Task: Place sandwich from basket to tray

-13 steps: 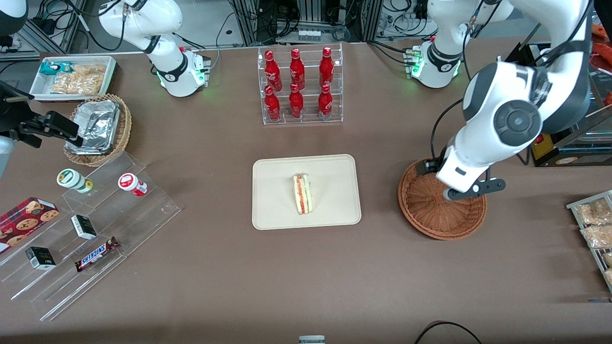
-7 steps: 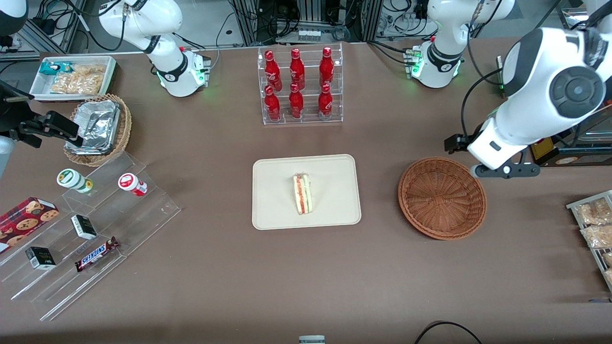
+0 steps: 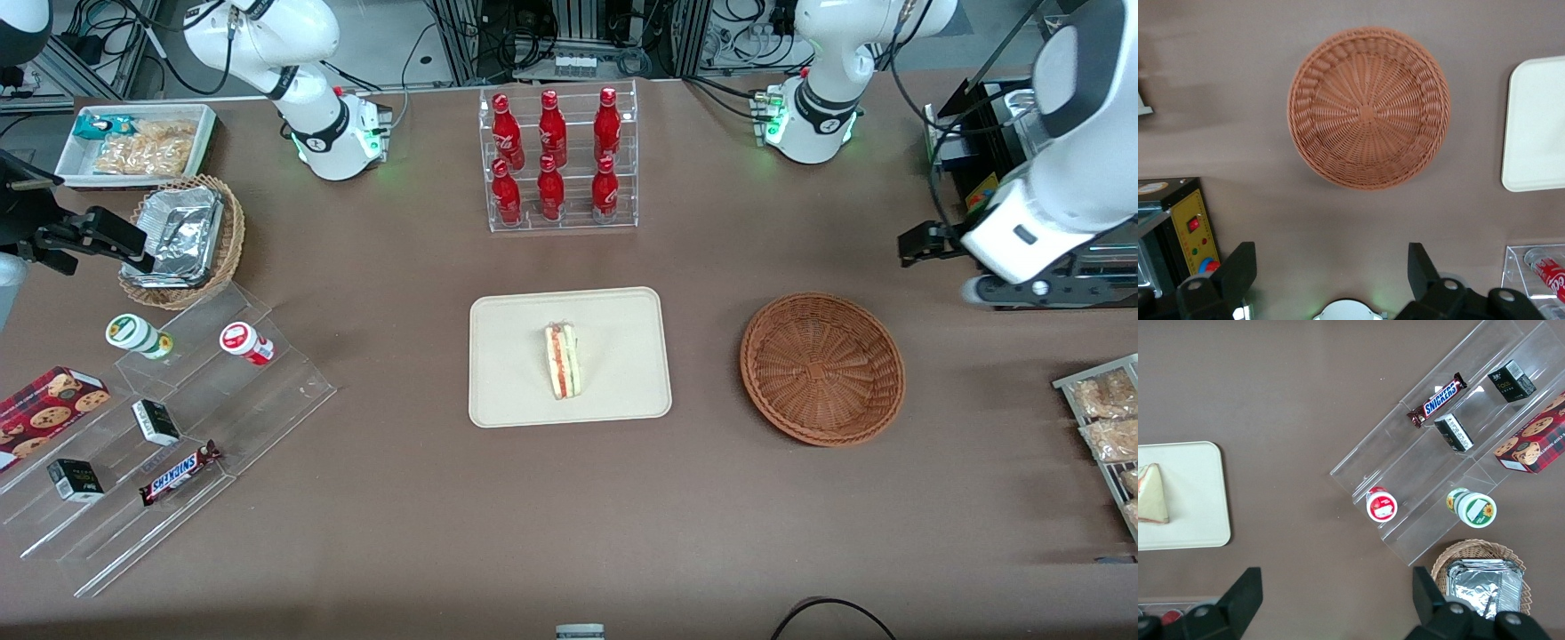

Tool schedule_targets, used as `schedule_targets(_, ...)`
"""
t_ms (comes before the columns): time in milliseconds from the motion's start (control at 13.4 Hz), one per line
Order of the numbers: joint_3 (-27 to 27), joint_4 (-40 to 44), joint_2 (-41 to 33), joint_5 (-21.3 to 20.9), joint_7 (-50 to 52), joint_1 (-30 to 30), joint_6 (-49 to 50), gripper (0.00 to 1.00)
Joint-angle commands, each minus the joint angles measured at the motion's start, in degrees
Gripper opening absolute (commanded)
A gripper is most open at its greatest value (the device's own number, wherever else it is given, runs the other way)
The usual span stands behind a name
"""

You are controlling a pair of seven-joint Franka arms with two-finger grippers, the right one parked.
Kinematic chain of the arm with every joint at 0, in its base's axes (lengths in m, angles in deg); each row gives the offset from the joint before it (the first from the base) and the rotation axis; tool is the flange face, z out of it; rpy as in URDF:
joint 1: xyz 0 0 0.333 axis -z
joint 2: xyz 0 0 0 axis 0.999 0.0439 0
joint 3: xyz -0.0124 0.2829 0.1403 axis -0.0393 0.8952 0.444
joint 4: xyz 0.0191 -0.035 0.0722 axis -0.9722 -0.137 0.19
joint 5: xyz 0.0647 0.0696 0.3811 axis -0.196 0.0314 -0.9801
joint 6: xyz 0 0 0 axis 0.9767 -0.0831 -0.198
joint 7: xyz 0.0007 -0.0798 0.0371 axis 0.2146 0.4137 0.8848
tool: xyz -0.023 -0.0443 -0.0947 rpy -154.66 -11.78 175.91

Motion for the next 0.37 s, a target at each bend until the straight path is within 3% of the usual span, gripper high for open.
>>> schedule_targets(0, 1.45, 3.57, 0.47, 0.06, -0.89, 0.26, 1.27, 1.00)
schedule_targets(298, 2.33, 3.31, -0.05, 0.41, -1.24, 0.35, 1.88, 1.00)
